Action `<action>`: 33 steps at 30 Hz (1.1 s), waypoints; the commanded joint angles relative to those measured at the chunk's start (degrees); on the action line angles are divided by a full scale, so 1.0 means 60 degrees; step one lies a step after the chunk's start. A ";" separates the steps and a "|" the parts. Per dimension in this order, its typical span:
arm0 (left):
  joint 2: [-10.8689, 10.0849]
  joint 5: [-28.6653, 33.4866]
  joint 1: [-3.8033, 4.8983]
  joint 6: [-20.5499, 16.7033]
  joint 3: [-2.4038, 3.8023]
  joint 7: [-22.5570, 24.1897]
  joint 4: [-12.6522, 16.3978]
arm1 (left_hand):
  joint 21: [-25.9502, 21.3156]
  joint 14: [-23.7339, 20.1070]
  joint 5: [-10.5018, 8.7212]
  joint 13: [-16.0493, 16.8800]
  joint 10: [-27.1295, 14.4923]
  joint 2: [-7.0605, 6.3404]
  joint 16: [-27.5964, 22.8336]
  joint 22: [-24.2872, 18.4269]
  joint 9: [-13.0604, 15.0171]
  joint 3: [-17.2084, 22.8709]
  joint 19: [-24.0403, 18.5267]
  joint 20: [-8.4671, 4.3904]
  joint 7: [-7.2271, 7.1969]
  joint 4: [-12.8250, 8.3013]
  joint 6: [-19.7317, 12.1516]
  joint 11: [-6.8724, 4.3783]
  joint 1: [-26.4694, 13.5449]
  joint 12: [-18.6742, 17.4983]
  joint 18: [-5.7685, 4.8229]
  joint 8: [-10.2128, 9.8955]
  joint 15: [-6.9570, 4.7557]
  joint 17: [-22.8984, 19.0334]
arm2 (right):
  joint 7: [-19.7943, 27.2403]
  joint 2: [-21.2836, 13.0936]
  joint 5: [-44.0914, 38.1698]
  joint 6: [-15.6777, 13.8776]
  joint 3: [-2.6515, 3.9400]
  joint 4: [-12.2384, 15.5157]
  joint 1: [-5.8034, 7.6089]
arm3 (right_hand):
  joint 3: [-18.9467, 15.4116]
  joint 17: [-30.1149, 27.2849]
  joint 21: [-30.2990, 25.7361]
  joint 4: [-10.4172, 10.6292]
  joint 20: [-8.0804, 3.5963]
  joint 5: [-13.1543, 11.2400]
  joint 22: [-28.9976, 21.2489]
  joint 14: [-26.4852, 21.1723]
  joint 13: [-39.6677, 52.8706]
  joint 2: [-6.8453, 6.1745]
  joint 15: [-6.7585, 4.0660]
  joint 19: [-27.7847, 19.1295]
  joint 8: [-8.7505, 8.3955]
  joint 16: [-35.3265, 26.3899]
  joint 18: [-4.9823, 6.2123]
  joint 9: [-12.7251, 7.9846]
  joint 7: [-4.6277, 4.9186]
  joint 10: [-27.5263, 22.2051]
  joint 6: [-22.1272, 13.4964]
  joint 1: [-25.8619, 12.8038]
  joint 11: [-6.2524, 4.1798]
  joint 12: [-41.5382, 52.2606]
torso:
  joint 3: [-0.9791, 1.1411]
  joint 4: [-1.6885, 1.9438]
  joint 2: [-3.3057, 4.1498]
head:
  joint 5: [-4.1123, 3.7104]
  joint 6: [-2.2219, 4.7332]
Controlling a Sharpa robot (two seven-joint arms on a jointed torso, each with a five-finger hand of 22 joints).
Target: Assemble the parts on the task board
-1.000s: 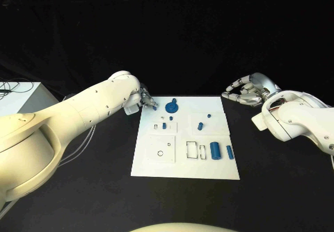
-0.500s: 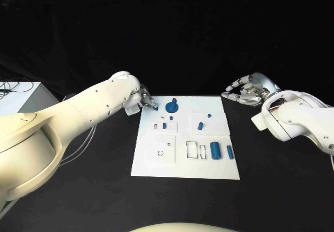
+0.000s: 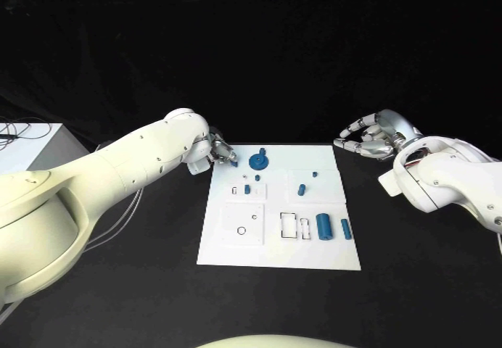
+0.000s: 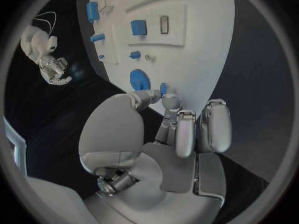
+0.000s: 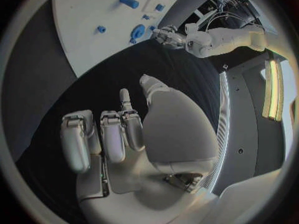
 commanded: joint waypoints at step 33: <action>-0.1988 -0.0511 -0.0057 -0.1143 -0.0821 -0.0071 0.4084 | 0.0134 0.1004 0.1173 0.0033 0.0325 -0.0155 0.0063 0.0411 0.0629 0.1749 0.0155 -0.0127 -0.0169 -0.1962 0.0297 -0.0165 -0.0550 0.0051 -0.0054 0.0401 -0.0191 0.2515 | 0.0146 -0.0042 0.0012 -0.0054 -0.0005 -0.0240 -0.0125 | 0.0048 0.1772 -0.0413 -0.0015 -0.0097 0.0045 0.2209 0.0833 0.1081 -0.0036 -0.0055 0.0780 0.0054 -0.0186 0.0064 0.0064 -0.0005 -0.0296 -0.0058 -0.0125 -0.0011 -0.0241 | -0.0086 0.0303 -0.0376 | 0.0033 -0.0201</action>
